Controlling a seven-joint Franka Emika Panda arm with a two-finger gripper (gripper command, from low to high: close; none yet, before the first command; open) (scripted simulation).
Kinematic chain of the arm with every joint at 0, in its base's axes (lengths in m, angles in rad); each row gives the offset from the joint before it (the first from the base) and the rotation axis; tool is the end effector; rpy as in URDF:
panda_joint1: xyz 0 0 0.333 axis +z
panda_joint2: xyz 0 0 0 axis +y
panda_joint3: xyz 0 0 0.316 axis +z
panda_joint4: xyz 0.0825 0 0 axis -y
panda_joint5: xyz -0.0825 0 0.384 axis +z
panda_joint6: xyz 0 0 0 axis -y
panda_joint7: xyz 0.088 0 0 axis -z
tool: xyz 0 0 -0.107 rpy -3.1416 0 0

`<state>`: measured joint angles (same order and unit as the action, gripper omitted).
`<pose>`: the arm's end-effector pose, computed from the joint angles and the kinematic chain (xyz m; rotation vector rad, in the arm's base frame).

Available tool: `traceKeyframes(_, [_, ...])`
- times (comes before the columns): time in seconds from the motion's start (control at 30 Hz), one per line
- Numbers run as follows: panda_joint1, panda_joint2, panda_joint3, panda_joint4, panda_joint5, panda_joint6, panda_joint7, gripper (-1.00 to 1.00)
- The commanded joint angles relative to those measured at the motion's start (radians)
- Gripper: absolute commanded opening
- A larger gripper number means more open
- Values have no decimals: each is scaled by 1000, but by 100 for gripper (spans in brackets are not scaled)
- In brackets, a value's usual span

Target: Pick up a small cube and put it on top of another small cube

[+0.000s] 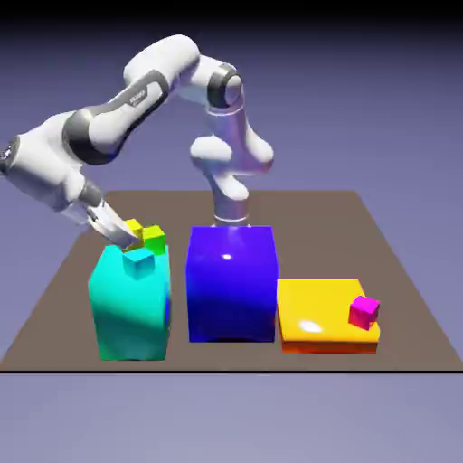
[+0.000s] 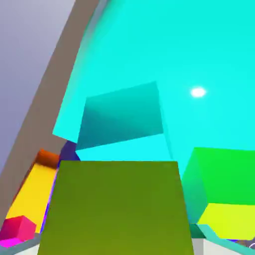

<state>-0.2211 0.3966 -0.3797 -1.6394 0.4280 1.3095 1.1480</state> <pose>0.5165 -0.2641 0.3726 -1.7535 2.2417 1.1019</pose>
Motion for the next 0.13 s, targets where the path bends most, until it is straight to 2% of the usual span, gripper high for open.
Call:
traceKeyframes(0.0, [1,-2,0,-6,-2,4,-1,-100])
traceKeyframes(0.03, [1,-2,0,-6,-2,4,-1,100])
traceKeyframes(0.1, [-7,9,-1,31,0,-22,2,100])
